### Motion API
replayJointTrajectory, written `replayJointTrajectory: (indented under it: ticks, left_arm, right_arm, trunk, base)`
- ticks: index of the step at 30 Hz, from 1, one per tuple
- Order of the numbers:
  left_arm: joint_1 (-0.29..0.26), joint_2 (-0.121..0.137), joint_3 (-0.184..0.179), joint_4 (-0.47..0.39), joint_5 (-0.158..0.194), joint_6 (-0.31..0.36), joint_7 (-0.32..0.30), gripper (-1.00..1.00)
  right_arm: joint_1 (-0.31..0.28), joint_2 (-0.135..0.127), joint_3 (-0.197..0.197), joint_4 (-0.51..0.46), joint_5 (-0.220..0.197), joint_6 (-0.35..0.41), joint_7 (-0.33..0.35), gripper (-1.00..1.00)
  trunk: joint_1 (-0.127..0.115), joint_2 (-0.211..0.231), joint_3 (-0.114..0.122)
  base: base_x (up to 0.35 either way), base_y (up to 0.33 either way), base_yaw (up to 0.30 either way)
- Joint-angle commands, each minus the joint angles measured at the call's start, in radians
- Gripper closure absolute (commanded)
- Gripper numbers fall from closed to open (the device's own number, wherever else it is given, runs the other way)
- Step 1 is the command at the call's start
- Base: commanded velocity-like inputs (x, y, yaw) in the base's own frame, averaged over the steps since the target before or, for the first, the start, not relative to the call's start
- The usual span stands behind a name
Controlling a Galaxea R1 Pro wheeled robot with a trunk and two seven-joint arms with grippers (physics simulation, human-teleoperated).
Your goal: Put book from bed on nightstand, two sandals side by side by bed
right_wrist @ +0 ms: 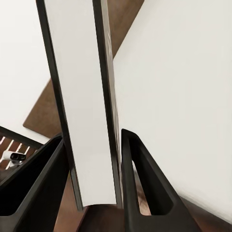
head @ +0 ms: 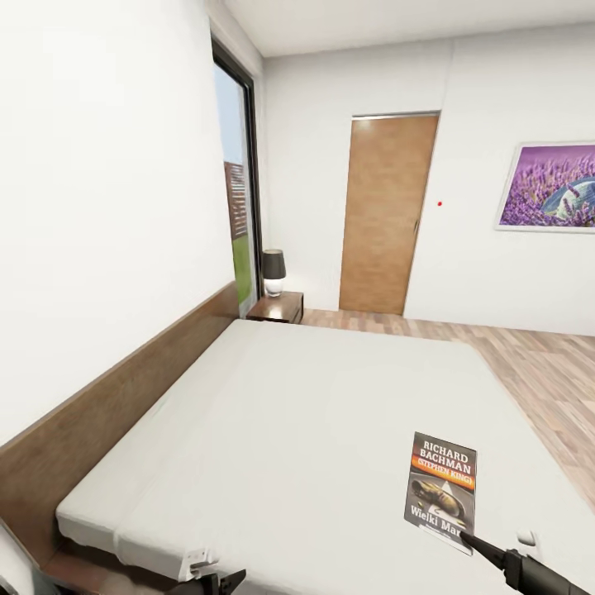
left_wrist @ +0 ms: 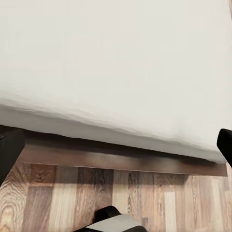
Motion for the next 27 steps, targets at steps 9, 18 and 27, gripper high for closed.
replayJointTrajectory:
  ticks: [9,18,27]
  left_arm:
    - [0.0,0.001,-0.005,-0.001,0.01,0.008,-0.001,-1.0]
    - [0.0,0.001,-0.005,-0.001,0.01,0.008,-0.002,-1.0]
    - [0.0,0.001,-0.005,-0.001,0.01,0.008,-0.002,-1.0]
  right_arm:
    - [0.0,0.0,-0.004,0.001,0.002,0.002,0.0,1.0]
    - [0.0,0.0,-0.003,0.001,0.002,0.003,0.003,1.0]
    - [0.0,0.001,-0.003,-0.001,0.002,0.004,0.005,1.0]
  trunk:
    - [0.0,-0.001,0.0]
    - [0.0,-0.001,0.0]
    - [0.0,-0.001,0.0]
  base:
    - [0.0,0.0,0.0]
    - [0.0,0.0,0.052]
    - [0.0,0.0,0.259]
